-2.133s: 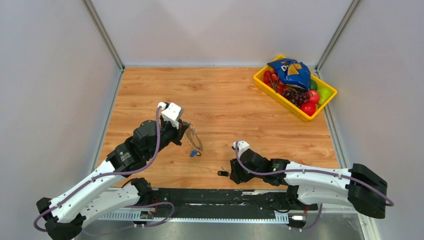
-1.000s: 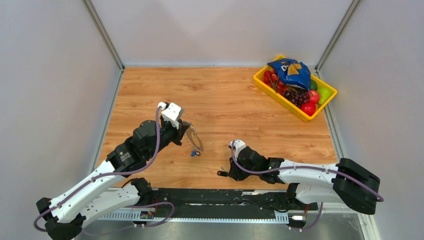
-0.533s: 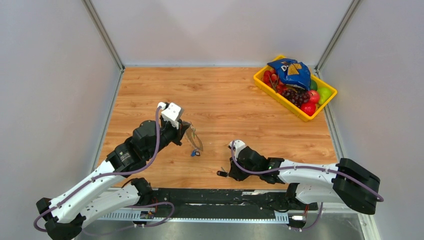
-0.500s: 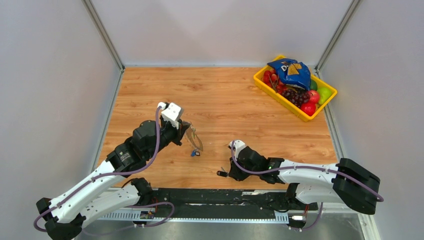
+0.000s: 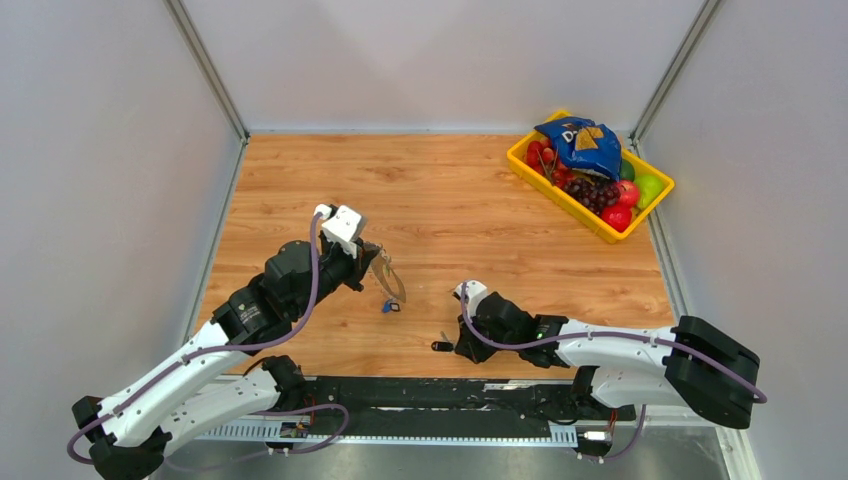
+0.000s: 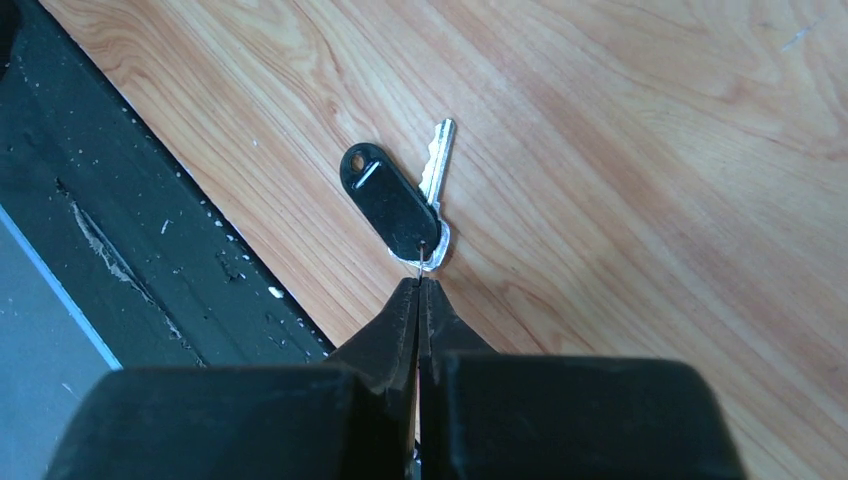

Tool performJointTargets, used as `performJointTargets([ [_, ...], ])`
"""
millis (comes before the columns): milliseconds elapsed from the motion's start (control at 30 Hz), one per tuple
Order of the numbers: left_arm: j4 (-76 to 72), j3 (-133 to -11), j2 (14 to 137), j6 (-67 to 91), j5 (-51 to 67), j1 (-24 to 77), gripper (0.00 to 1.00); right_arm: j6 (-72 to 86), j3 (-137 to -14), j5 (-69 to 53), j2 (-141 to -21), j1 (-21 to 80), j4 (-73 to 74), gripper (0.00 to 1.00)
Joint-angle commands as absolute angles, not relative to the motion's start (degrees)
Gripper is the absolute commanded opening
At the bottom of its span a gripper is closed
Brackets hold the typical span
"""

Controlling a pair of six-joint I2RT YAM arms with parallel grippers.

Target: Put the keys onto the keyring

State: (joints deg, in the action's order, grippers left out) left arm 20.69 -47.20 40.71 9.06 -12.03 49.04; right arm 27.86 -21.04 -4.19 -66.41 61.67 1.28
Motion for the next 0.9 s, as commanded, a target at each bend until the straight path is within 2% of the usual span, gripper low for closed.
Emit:
performJointTargets([
  [0,16.61,-48.34,39.73,9.66,-11.54,48.96,0.00,25.44,-23.17,-6.09,-65.22,61.43,-3.27,0.00],
  [433,15.60,-48.10,38.23,9.72,-7.41,48.99,0.00,18.92,-26.12,-9.83,-52.23,61.82,-0.24,0.00],
  [600,13.72,-47.78,37.45,8.93,-2.60,48.96,0.00,15.28,-32.27,-12.84,-49.46,61.83,6.19,0.00],
  [867,9.89,-45.99,34.72,7.17,6.82,49.04,0.00,8.05,-45.33,-13.76,-51.95,62.01,15.95,0.00],
])
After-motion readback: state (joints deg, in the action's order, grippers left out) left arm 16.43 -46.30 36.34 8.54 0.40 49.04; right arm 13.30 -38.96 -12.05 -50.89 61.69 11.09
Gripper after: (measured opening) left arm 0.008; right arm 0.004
